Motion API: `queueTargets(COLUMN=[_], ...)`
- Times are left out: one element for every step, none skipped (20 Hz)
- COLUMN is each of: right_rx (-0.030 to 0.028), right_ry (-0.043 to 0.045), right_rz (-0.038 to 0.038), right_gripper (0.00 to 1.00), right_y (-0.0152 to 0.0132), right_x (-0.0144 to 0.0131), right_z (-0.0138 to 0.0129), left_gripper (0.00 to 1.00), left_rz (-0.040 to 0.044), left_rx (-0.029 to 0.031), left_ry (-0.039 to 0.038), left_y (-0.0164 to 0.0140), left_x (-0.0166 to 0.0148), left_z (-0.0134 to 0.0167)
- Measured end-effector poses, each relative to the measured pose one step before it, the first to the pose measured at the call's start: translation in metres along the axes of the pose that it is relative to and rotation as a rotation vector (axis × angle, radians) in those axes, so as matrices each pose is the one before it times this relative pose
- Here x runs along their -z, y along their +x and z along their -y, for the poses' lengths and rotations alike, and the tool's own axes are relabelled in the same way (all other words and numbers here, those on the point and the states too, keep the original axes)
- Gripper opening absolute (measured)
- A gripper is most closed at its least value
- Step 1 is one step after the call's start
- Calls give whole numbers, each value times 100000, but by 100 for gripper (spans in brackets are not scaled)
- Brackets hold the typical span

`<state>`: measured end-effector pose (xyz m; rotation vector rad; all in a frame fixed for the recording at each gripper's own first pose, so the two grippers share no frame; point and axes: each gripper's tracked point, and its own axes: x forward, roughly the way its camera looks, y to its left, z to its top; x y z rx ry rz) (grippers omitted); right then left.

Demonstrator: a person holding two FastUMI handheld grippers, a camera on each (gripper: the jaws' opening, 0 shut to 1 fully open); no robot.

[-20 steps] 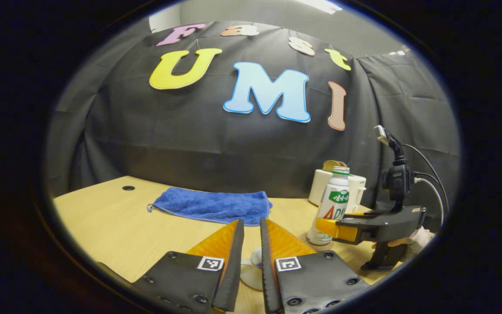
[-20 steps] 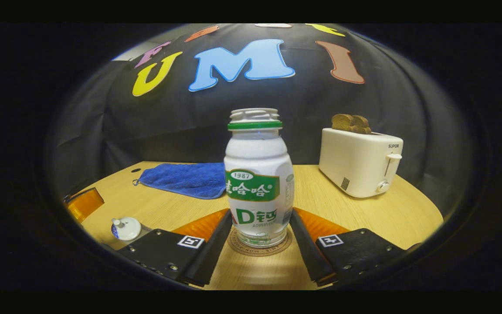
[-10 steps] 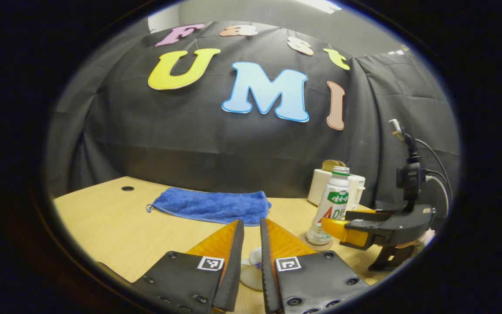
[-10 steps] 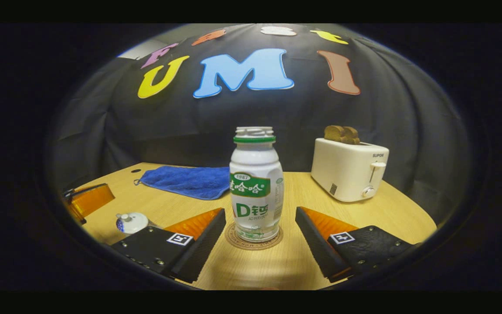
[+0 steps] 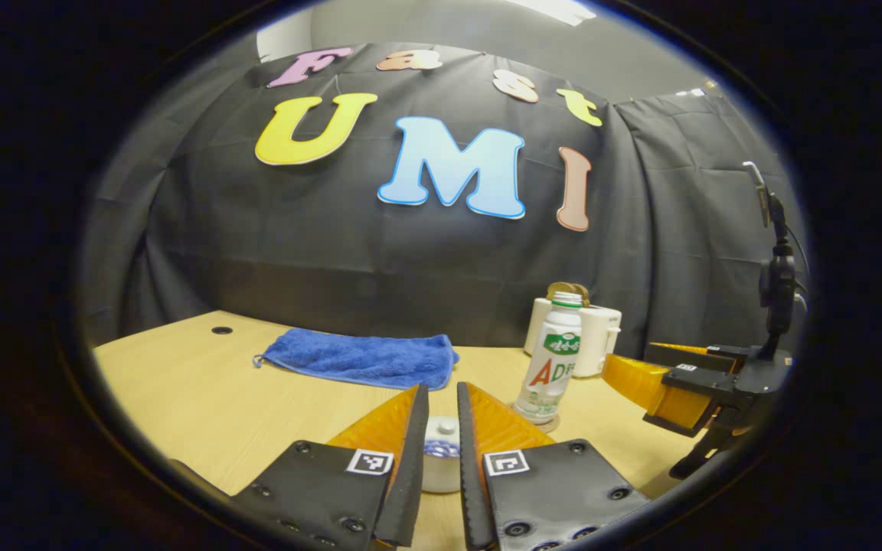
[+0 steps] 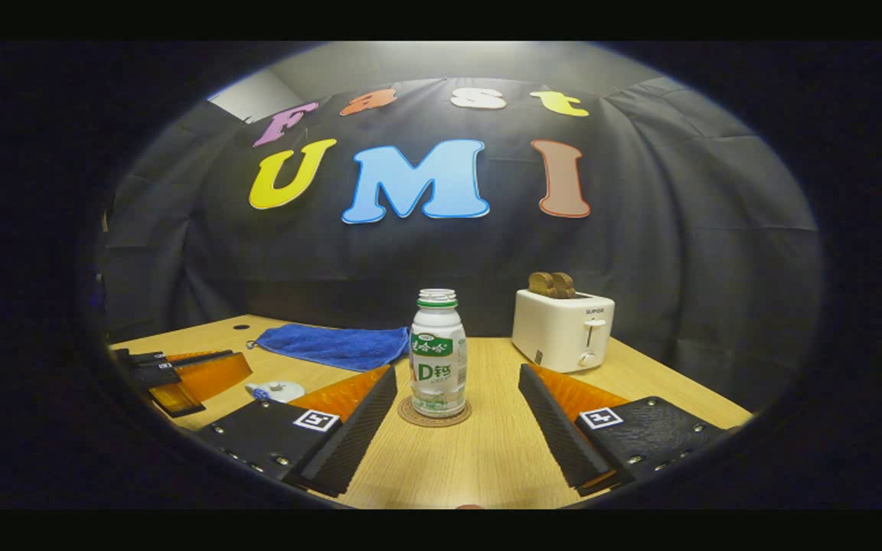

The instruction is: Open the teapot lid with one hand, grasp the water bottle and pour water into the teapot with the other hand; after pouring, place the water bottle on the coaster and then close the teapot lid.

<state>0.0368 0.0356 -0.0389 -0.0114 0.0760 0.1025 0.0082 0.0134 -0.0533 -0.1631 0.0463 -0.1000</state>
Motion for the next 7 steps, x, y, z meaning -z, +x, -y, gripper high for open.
queueTargets(right_rx=[243, 269, 772, 257, -405, -668, -74], right_ry=[-89, -449, -414, 324, 1179, 1154, 906], right_rz=[667, 736, 299, 148, -69, -421, -274], right_gripper=[98, 98, 98, 98, 98, 98, 98], right_y=[-781, -710, -604, -614, -524, -551, -454], right_x=[95, 191, 223, 288, 261, 316, 241], right_z=[-38, 43, 164, -13, -146, -160, 69], left_gripper=[29, 27, 27, 27, 27, 27, 27], left_rz=[181, 546, 655, 307, 330, 287, 3], left_rx=[-183, -315, -586, -176, -35, -135, -127], left_ry=[448, 431, 406, 349, 488, 498, 435], left_y=[-788, -678, -667, -608, -584, -400, -288], left_x=[244, -98, 49, 46, 166, 59, 161], left_z=[306, 363, 379, 436, 480, 359, 336])
